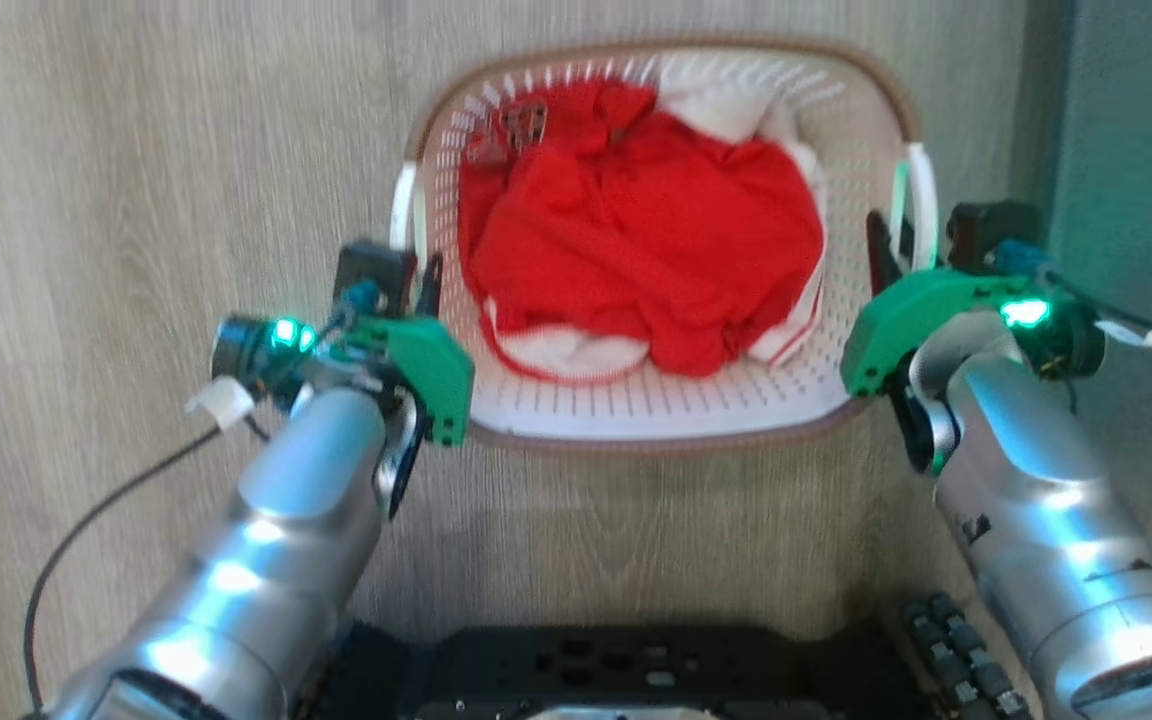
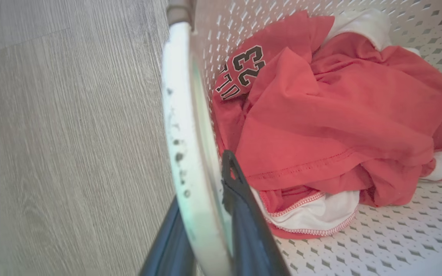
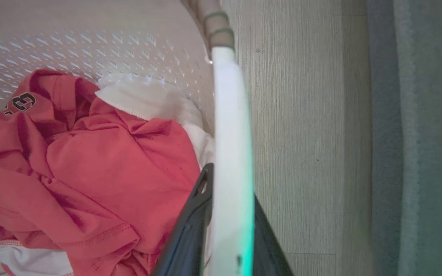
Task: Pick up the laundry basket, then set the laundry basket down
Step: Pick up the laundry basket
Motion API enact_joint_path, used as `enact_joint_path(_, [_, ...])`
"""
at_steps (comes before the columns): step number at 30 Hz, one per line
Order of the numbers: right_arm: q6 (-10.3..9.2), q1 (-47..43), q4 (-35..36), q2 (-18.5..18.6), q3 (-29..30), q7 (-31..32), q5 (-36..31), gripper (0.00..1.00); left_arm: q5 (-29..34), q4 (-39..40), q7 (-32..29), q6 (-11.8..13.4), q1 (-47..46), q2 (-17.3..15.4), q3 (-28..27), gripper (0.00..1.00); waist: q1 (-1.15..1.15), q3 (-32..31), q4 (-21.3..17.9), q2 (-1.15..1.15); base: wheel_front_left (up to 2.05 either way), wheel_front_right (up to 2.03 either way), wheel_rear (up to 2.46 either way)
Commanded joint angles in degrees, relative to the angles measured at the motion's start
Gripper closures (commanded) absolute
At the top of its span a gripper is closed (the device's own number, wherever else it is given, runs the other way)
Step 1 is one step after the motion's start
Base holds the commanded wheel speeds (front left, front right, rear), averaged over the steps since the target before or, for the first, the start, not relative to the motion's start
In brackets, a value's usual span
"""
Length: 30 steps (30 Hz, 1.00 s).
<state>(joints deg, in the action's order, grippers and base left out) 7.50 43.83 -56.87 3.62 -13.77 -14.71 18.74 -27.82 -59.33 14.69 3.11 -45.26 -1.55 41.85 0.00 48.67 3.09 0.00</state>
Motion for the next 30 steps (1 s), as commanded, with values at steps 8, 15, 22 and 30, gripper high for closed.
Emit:
enact_joint_path(8, [-0.01, -4.91, -5.27, -0.74, -6.17, -0.29, 4.97, 1.0, -4.68, -3.22, 0.3, -1.23, 6.64, -1.32, 2.89, 1.0, 0.0, -10.68, -0.94, 0.0, 0.0, 0.0, 0.0])
enact_joint_path(15, [-0.01, -7.19, -8.96, -0.74, -11.09, 0.04, 9.82, 1.0, -8.35, -5.89, -0.81, -2.41, 8.95, -1.32, 5.64, 1.0, 0.0, -17.09, -0.85, 0.0, 0.0, 0.0, 0.0])
enact_joint_path(22, [-0.01, -10.04, -12.04, -0.74, -16.28, 3.68, 15.46, 1.0, -11.69, -8.15, -3.42, -3.55, 12.51, -1.32, 8.3, 1.0, 0.0, -25.09, -0.8, 0.0, 0.0, 0.0, 0.0])
enact_joint_path(30, [-0.01, -12.57, -13.2, -0.74, -20.77, 8.86, 21.03, 1.0, -14.59, -9.74, -7.21, -4.82, 16.3, -1.32, 10.78, 1.0, 0.0, -33.3, -0.97, 0.0, 0.0, 0.0, 0.0])
